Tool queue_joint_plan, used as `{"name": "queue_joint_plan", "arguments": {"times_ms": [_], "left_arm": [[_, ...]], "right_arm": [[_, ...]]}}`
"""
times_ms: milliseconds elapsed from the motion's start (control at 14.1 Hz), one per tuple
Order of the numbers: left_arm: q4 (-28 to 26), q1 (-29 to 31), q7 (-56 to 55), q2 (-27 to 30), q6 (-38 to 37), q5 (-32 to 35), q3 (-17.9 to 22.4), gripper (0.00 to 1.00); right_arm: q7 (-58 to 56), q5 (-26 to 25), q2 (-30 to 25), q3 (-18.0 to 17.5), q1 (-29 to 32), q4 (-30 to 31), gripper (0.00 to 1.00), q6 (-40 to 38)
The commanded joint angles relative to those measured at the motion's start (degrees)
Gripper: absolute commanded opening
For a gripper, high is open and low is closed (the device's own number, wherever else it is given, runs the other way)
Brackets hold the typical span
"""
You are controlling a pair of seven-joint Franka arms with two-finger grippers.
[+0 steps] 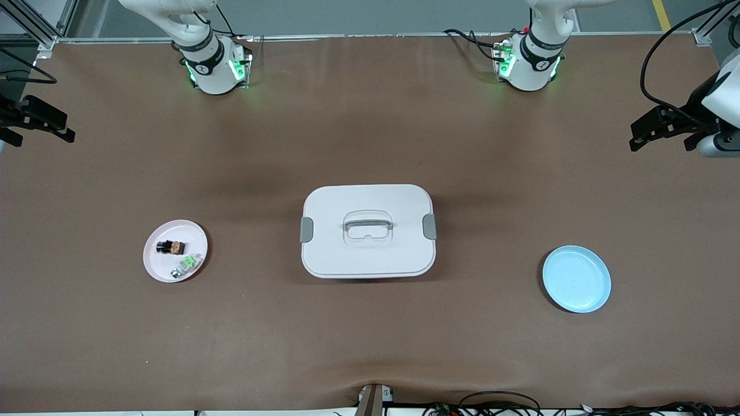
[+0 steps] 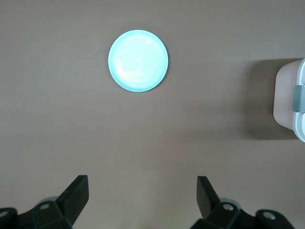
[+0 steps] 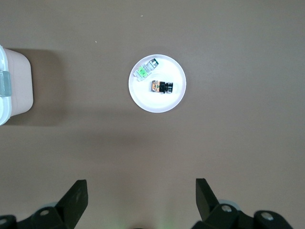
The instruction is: Transfer orange switch to right arm and place
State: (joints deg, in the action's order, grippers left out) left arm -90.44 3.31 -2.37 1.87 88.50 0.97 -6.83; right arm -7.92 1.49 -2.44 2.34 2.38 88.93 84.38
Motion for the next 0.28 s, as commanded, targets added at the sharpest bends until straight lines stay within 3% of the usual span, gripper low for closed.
{"name": "queue_joint_plan", "arguments": {"times_ms": [0, 213], "left_arm": [[0.6, 0.3, 0.5, 0.1, -0.8, -1.0, 0.1, 1.00], [0.5, 0.3, 0.3, 0.1, -1.3, -1.0, 0.1, 1.00]], "right_arm": [[1.2, 1.8, -1.6, -0.1, 0.8, 1.4, 1.00, -0.1], [6.4, 1.9, -1.6, -0.2, 0.7, 1.4, 1.00, -0.8]]}}
